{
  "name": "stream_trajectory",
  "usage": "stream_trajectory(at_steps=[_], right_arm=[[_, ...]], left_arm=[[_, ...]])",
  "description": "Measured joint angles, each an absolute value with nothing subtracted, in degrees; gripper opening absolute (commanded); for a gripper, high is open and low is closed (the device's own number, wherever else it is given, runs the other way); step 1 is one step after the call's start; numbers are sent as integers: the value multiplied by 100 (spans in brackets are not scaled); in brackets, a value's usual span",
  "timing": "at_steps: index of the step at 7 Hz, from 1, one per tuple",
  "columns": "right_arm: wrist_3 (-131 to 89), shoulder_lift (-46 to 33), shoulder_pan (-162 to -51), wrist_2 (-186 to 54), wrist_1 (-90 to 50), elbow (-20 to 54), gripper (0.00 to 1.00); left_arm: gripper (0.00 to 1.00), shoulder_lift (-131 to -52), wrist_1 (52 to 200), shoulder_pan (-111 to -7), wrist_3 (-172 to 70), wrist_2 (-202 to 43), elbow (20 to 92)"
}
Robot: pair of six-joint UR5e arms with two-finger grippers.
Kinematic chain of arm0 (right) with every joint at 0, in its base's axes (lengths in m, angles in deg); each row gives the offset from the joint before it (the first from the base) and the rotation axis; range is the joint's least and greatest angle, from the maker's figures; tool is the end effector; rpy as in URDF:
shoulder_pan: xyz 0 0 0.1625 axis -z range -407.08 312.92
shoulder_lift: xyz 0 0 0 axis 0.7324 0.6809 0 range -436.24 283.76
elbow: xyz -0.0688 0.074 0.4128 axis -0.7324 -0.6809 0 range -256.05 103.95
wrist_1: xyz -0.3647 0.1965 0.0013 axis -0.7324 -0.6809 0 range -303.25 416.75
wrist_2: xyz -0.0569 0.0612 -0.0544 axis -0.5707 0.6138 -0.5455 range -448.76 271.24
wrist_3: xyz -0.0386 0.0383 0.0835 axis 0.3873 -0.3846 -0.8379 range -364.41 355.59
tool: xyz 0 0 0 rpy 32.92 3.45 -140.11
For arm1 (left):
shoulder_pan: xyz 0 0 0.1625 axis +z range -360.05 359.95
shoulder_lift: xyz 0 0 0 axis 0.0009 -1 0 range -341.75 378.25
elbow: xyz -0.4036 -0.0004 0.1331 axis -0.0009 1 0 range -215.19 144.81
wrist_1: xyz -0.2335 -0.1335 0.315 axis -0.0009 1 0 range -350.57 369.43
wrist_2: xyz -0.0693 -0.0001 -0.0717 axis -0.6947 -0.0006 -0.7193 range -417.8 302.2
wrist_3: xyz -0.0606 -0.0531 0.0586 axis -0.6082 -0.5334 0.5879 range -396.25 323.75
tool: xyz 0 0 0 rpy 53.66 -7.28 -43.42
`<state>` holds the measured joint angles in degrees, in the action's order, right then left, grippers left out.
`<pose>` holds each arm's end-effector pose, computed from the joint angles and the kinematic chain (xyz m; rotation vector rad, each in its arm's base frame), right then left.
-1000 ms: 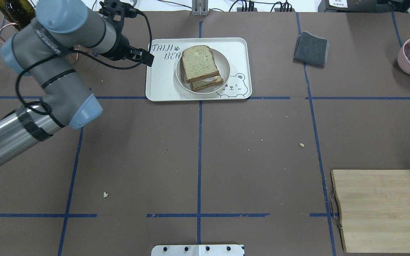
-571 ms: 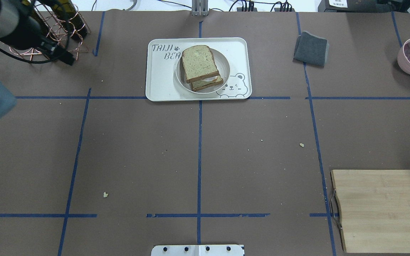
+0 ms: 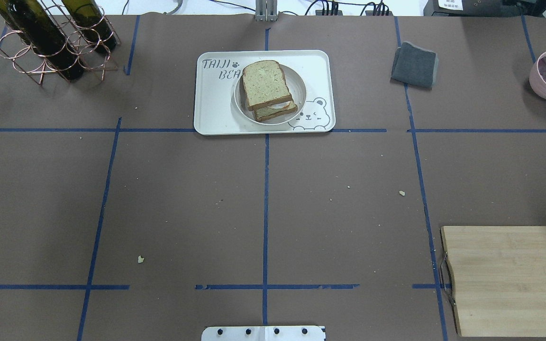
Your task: Make sandwich and place on tray
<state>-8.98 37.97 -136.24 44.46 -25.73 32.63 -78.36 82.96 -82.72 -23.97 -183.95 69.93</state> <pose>0.0604 -0.3192 0.6570 -0.0026 -0.7549 0.0487 -0.0077 -0.5252 0.5104 0.1164 0.6296 0.3595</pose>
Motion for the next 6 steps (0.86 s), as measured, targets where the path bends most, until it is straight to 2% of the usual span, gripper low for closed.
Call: stream_trajectory(at_steps=[4, 6], right_arm=[[-893, 3819, -13629, 4432, -2569, 3259, 100], [-892, 3814, -13629, 4431, -2569, 3259, 100]], left_arm=[[100, -6590, 8221, -9260, -1885, -18783, 7210], [100, -6558, 8163, -9303, -1896, -18746, 7268]])
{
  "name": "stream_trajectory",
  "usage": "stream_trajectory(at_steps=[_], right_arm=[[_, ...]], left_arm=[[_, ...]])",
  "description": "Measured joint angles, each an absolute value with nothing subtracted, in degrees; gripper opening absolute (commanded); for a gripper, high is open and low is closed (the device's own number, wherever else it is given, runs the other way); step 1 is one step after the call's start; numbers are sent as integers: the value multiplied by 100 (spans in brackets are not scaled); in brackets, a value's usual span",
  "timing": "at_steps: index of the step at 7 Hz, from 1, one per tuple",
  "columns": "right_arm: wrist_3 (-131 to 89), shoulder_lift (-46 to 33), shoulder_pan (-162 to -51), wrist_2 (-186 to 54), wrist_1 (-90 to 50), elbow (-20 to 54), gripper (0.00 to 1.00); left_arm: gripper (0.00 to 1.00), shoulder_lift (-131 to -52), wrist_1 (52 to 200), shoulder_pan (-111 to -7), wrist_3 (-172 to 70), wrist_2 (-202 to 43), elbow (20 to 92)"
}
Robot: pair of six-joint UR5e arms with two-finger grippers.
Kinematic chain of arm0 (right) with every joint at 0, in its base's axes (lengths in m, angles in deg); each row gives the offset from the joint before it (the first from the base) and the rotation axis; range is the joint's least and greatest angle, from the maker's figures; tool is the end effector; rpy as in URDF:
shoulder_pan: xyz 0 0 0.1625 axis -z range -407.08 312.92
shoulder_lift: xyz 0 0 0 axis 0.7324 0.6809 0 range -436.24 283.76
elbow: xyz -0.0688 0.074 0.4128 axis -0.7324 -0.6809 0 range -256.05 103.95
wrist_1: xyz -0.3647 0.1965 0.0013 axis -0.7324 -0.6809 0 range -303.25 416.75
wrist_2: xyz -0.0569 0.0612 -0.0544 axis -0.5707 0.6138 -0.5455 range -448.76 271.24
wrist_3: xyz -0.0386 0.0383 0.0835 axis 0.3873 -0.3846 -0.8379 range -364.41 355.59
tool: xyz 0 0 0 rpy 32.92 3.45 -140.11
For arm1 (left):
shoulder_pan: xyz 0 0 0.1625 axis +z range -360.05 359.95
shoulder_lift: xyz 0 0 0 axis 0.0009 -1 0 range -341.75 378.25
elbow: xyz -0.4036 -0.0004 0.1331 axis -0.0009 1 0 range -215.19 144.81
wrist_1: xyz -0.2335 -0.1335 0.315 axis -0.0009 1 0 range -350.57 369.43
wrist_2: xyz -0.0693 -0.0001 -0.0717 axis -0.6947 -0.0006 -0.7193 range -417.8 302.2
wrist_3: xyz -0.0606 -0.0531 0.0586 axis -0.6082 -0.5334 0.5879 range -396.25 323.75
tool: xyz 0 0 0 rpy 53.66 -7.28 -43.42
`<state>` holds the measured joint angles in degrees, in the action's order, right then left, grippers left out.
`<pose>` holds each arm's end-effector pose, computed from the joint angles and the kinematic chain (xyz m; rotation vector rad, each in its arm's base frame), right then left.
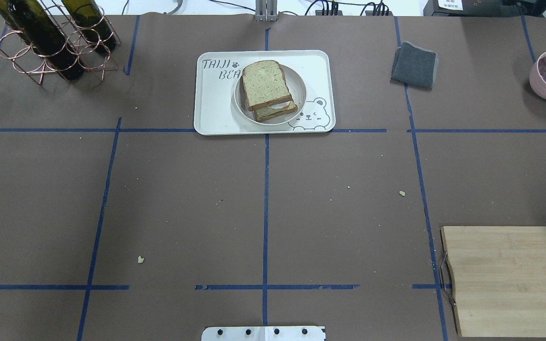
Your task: Make sandwich and place on tray
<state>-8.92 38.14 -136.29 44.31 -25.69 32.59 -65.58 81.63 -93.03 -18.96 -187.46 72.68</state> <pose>0.0609 -0.3176 0.6584 -0.0045 -0.7522 0.0497 -0.0920 -0.4251 0.5924 0.0210 0.7000 0.2026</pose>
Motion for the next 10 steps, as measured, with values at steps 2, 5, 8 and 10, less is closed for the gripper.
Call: stream_trajectory(at_steps=[2, 5, 8, 10], right_arm=[[-892, 3813, -13629, 4431, -2569, 3255, 100], [-887, 3817, -13629, 4431, -2571, 3243, 100], [-881, 3803, -13629, 4431, -2569, 3242, 100], [-880, 3796, -13629, 4431, -2569, 3248, 100]], left_arm=[[100, -6584, 8167, -9267, -1894, -18749, 7120], [100, -6271, 8719, -9238, -1899, -18786, 6808], [100, -5885, 9078, -9236, -1901, -18851, 6869], [100, -5880, 9041, -9241, -1892, -18933, 7016]])
